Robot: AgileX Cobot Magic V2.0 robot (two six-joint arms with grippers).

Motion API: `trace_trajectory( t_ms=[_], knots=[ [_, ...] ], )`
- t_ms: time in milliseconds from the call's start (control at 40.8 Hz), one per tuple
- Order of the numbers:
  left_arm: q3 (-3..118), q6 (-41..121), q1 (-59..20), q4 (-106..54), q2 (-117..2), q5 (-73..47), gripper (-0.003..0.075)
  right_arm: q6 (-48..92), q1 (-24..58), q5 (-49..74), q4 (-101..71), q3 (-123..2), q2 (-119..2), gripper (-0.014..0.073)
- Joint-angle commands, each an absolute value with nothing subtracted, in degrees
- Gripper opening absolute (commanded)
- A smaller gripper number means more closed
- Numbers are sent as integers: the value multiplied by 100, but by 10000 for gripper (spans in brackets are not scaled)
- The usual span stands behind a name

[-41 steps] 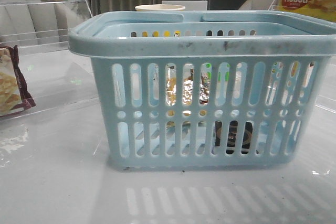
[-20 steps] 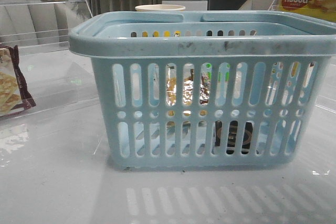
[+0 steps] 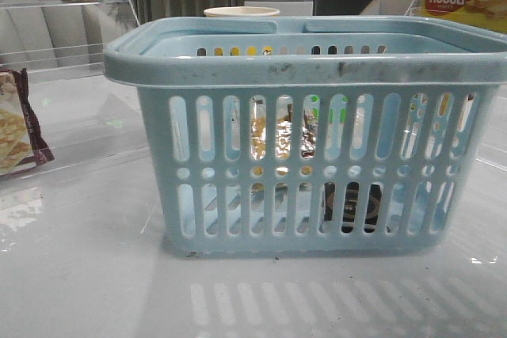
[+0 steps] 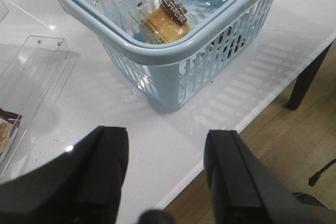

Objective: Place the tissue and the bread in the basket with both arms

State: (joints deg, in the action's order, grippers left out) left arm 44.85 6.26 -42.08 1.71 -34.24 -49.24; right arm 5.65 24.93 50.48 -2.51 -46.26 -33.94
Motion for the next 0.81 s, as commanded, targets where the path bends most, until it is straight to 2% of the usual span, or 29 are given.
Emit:
trace_trajectory(
  t_ms=[0, 73, 245, 784],
  knots=[
    [4636, 609, -4244, 287, -3435, -4569, 327, 604, 2493, 4649, -195, -4774, -3406, 134],
    [4636, 609, -4244, 332, -3435, -4569, 262, 604, 2493, 4649, -195, -4774, -3406, 54],
    [4636, 609, -4244, 332, -3435, -4569, 87, 604, 2493, 4641, -195, -4774, -3406, 55],
    [4636, 609, -4244, 332, -3435, -4559, 91, 604, 2493, 4641, -195, -4774, -3406, 55]
  ],
)
